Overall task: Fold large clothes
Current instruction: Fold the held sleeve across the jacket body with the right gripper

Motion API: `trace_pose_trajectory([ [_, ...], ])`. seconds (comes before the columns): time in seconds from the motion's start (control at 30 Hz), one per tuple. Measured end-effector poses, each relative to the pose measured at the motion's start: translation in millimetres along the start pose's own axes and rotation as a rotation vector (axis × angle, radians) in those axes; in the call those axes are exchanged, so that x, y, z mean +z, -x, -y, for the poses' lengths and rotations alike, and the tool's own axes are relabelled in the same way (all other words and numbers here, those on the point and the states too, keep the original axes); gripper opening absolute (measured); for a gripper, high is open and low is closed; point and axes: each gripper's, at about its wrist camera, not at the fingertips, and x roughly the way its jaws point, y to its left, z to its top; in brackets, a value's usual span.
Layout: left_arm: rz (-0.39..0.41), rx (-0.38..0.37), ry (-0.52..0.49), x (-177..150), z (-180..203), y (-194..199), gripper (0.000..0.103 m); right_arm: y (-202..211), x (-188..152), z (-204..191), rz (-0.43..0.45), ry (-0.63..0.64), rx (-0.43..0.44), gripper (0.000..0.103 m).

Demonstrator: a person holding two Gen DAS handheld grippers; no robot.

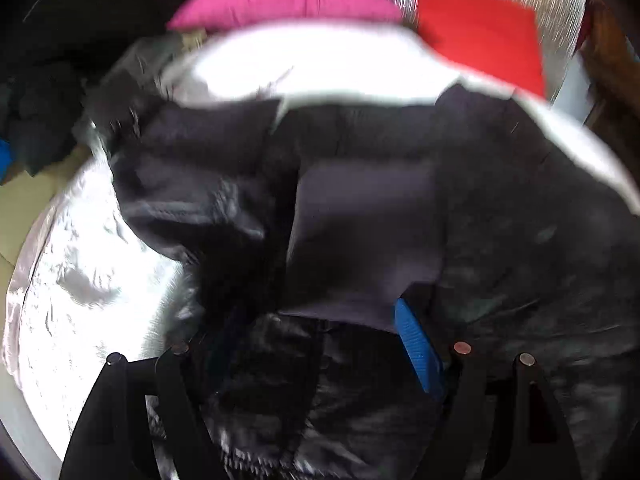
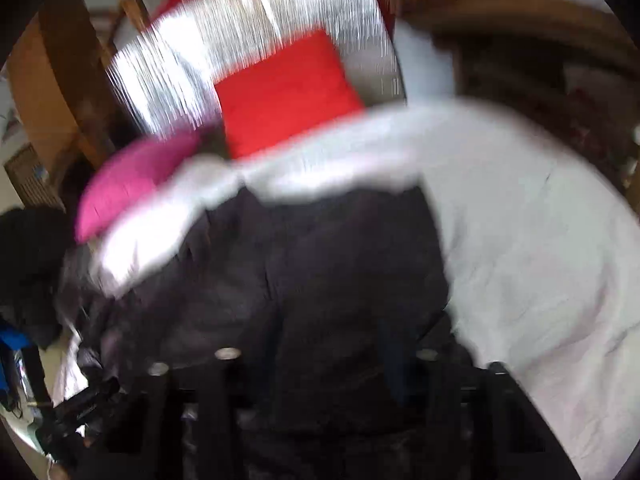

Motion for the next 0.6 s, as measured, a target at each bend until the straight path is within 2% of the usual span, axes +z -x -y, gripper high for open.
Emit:
trace_pose_trajectory([
  [0.07,-0.008,-0.031,0.017,2,-5,4,0.08,-25,-8,5,-0.099,-0.011,-0.041,0.04],
  [0.13,0.005,-0.048,0.023,5,-9,15,0.079,-16,-7,-3,-0.072,0.032,-0.073,0.04],
  [0.17,0.039,-0.047,0.027,5,-12,25,0.079,-10,-5,-6,-0.069,0.035,-0.069,0.04],
  [0.23,0.098,-0.029,0.026,7,-16,41,0.079,16,-5,-16,0.008,0.048,-0.028,0.042],
  [0.3,0.154,-0.031,0.031,7,-23,59,0.079,29,-5,-21,0.068,0.087,-0.028,0.054],
  [0.33,0.179,-0.032,0.036,6,-27,66,0.08,28,-5,-24,0.064,0.098,-0.028,0.065],
  [0.4,0.203,-0.022,0.042,6,-34,70,0.08,3,-14,-28,-0.051,0.118,-0.026,0.066],
  [0.43,0.206,-0.015,0.044,4,-39,70,0.08,-20,-20,-28,-0.151,0.133,-0.052,0.066],
  [0.5,0.2,0.001,0.052,4,-50,67,0.08,-15,-26,-44,-0.101,0.239,-0.116,0.065],
  [0.53,0.199,0.01,0.064,4,-58,67,0.08,-10,-26,-49,-0.101,0.248,-0.11,0.065],
  [0.6,0.208,0.016,0.089,7,-75,68,0.08,21,-24,-58,-0.005,0.22,-0.017,0.065],
])
